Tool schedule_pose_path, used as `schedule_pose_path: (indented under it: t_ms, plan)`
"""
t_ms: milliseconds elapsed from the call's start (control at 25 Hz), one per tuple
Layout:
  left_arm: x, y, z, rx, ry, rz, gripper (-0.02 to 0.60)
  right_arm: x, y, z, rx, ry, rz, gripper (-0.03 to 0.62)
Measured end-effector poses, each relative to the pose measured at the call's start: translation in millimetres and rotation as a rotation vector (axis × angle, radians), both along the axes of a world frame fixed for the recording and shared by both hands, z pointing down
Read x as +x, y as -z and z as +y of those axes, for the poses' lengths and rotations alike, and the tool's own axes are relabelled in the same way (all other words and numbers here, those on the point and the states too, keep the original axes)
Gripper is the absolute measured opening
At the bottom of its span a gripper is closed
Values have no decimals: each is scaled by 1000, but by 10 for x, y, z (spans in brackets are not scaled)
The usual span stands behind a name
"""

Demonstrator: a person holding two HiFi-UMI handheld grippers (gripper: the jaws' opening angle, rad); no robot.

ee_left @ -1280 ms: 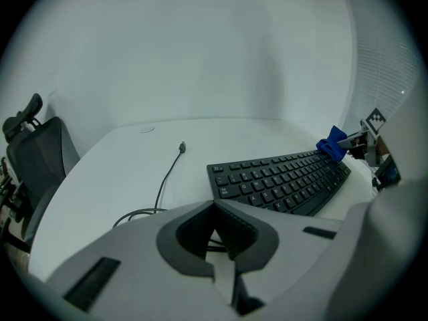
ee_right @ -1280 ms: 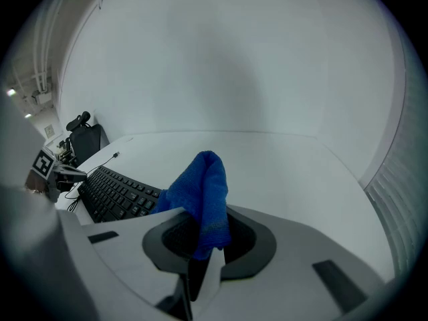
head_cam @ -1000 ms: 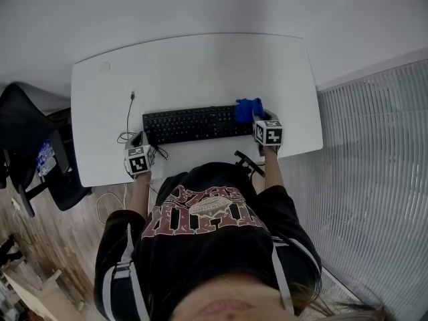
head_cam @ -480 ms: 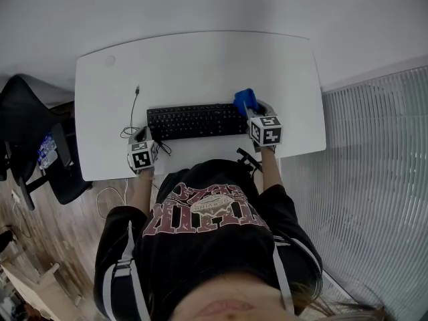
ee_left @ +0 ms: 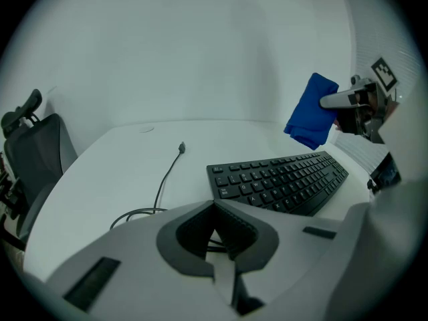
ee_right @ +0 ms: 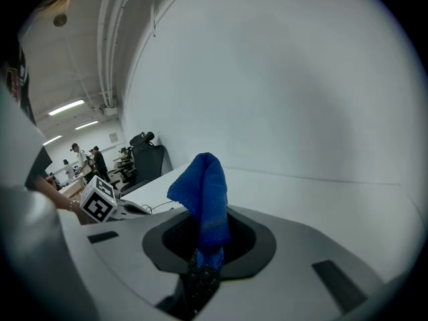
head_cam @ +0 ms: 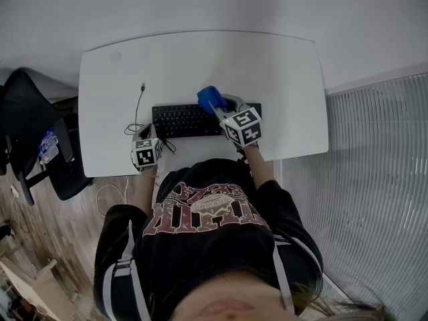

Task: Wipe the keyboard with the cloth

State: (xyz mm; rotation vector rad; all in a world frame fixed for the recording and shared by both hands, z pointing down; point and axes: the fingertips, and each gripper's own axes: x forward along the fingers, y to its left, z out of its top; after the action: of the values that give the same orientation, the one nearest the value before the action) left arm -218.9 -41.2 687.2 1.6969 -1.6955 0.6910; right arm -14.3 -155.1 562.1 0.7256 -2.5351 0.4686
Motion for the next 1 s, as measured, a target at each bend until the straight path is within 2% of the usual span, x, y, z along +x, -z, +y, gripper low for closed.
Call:
schedule_pose_path:
  t_ms: [240, 560, 720, 1000]
  plan:
    - [-17, 16, 6, 9, -12, 0, 34, -673, 97, 229, -19, 117, -71, 64]
    - [-17, 11, 7, 13, -16, 19, 34, -1452, 55, 625, -182, 234, -218, 64]
    - [1, 4, 0, 16, -26, 24, 32, -1638, -151, 754, -215, 262, -178, 64]
    - [-4, 2, 8, 17, -43, 27, 34, -1745, -540, 937, -181, 312, -26, 64]
